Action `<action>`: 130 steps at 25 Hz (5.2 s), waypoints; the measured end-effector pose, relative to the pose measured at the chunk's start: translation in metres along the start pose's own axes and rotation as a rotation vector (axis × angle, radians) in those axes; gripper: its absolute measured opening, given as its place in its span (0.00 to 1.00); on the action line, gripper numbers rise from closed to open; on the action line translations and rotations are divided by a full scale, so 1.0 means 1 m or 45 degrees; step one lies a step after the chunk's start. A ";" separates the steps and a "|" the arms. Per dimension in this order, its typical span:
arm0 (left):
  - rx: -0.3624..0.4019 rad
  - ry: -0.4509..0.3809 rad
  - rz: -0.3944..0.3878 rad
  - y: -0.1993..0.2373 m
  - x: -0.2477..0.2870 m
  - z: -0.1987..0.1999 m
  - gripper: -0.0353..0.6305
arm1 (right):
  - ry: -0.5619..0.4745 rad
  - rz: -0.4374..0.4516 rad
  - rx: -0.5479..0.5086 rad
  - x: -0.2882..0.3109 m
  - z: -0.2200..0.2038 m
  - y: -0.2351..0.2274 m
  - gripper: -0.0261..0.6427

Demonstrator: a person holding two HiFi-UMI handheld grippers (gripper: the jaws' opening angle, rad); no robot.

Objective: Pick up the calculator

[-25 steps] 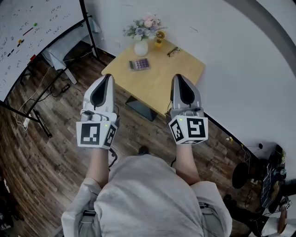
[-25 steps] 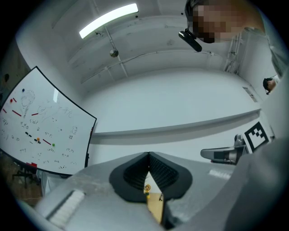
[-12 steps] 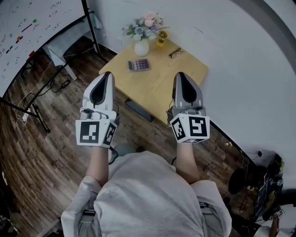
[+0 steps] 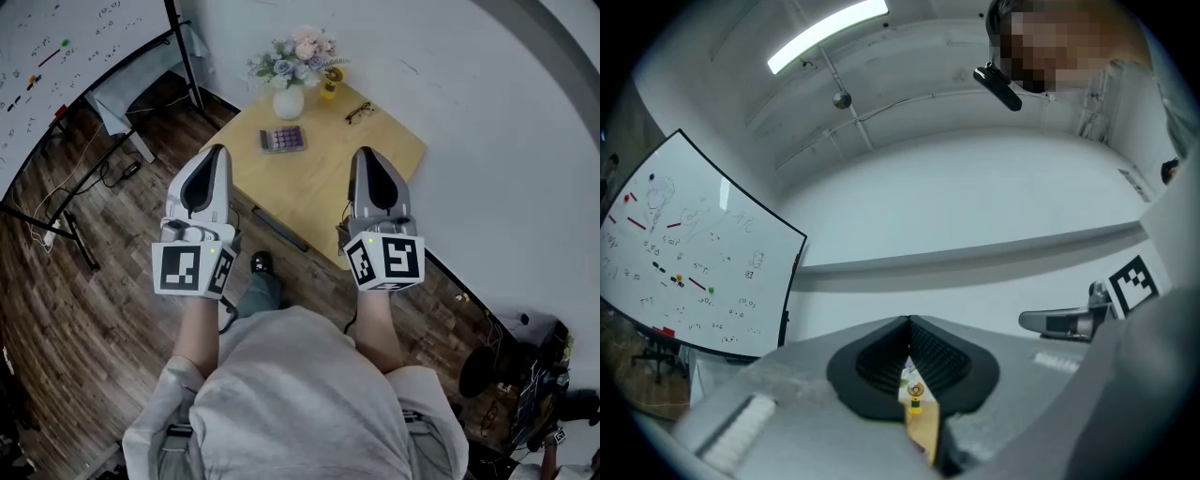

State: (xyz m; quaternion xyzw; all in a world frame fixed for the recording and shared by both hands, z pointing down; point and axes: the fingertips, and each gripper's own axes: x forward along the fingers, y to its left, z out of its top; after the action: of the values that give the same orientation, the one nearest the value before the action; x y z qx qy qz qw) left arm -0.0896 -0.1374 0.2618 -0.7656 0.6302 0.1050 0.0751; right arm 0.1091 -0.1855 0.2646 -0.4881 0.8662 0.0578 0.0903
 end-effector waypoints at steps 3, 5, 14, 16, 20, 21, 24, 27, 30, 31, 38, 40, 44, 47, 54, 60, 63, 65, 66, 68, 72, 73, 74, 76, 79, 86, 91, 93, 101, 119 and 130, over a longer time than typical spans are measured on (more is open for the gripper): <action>-0.006 0.001 -0.001 0.008 0.015 -0.005 0.06 | 0.006 -0.001 -0.001 0.017 -0.004 -0.004 0.04; -0.010 0.007 -0.005 0.013 0.027 -0.009 0.06 | 0.010 -0.005 0.000 0.029 -0.007 -0.008 0.04; -0.005 0.019 -0.017 0.039 0.085 -0.022 0.06 | 0.016 -0.011 0.007 0.088 -0.020 -0.028 0.04; -0.009 0.021 -0.019 0.044 0.097 -0.025 0.06 | 0.019 -0.010 0.005 0.101 -0.023 -0.031 0.04; -0.011 0.031 -0.023 0.053 0.118 -0.032 0.06 | 0.027 -0.014 0.000 0.122 -0.028 -0.039 0.04; -0.010 0.032 -0.025 0.055 0.123 -0.034 0.06 | 0.028 -0.017 0.000 0.128 -0.029 -0.041 0.04; -0.009 0.036 -0.027 0.063 0.138 -0.038 0.06 | 0.032 -0.023 -0.001 0.144 -0.034 -0.046 0.04; -0.014 0.040 -0.025 0.073 0.151 -0.042 0.06 | 0.041 -0.027 0.001 0.159 -0.039 -0.049 0.04; -0.016 0.052 -0.024 0.084 0.164 -0.048 0.06 | 0.054 -0.031 0.006 0.174 -0.045 -0.051 0.04; -0.019 0.059 -0.024 0.087 0.168 -0.051 0.06 | 0.059 -0.031 0.008 0.179 -0.048 -0.052 0.04; -0.049 0.122 -0.037 0.107 0.193 -0.079 0.06 | 0.136 -0.032 0.042 0.209 -0.074 -0.054 0.04; -0.063 0.152 -0.045 0.113 0.198 -0.091 0.06 | 0.179 -0.027 0.058 0.216 -0.086 -0.054 0.04; -0.107 0.241 -0.045 0.122 0.206 -0.122 0.06 | 0.285 -0.015 0.094 0.228 -0.116 -0.053 0.04; -0.149 0.327 -0.040 0.127 0.208 -0.151 0.06 | 0.383 -0.007 0.114 0.234 -0.145 -0.051 0.04; -0.251 0.568 -0.037 0.127 0.203 -0.229 0.06 | 0.631 0.004 0.168 0.237 -0.220 -0.049 0.04; -0.360 0.795 -0.046 0.120 0.191 -0.297 0.06 | 0.872 0.033 0.199 0.229 -0.286 -0.044 0.04; -0.413 0.895 -0.054 0.117 0.185 -0.328 0.06 | 0.966 0.032 0.223 0.223 -0.313 -0.043 0.04; -0.453 0.953 -0.054 0.115 0.180 -0.345 0.06 | 1.015 0.031 0.240 0.220 -0.330 -0.043 0.05; -0.473 0.982 -0.055 0.114 0.178 -0.353 0.06 | 1.039 0.030 0.252 0.218 -0.338 -0.043 0.05; -0.506 1.036 -0.067 0.110 0.175 -0.368 0.06 | 1.087 0.020 0.272 0.214 -0.354 -0.045 0.06; -0.564 1.128 -0.094 0.098 0.171 -0.392 0.12 | 1.180 0.005 0.278 0.208 -0.380 -0.049 0.10; -0.579 1.149 -0.100 0.095 0.170 -0.397 0.14 | 1.200 0.000 0.280 0.207 -0.386 -0.050 0.11; -0.594 1.169 -0.108 0.093 0.169 -0.402 0.15 | 1.219 -0.006 0.284 0.205 -0.391 -0.051 0.12; -0.622 1.206 -0.120 0.088 0.166 -0.411 0.19 | 1.253 -0.019 0.294 0.203 -0.400 -0.052 0.16; -0.663 1.248 -0.119 0.086 0.163 -0.422 0.24 | 1.290 -0.028 0.311 0.201 -0.412 -0.052 0.21; -0.748 1.309 -0.124 0.081 0.162 -0.442 0.36 | 1.346 -0.008 0.379 0.201 -0.433 -0.052 0.30; -0.787 1.340 -0.131 0.078 0.163 -0.453 0.44 | 1.382 0.014 0.466 0.200 -0.446 -0.048 0.38; -0.803 1.354 -0.131 0.077 0.163 -0.457 0.45 | 1.382 0.016 0.526 0.201 -0.450 -0.048 0.38; -0.837 1.374 -0.145 0.075 0.164 -0.461 0.47 | 1.372 0.090 0.761 0.202 -0.456 -0.045 0.40; -0.754 1.340 -0.196 0.076 0.171 -0.447 0.48 | 1.270 0.087 0.626 0.210 -0.436 -0.031 0.38; -0.609 1.199 -0.155 0.081 0.174 -0.409 0.45 | 1.094 0.072 0.537 0.210 -0.389 -0.023 0.37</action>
State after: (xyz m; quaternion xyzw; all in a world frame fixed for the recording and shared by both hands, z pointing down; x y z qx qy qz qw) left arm -0.1102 -0.4193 0.6138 -0.7607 0.5086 -0.1140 -0.3868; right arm -0.0165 -0.4459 0.5993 -0.4152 0.8308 -0.3237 -0.1804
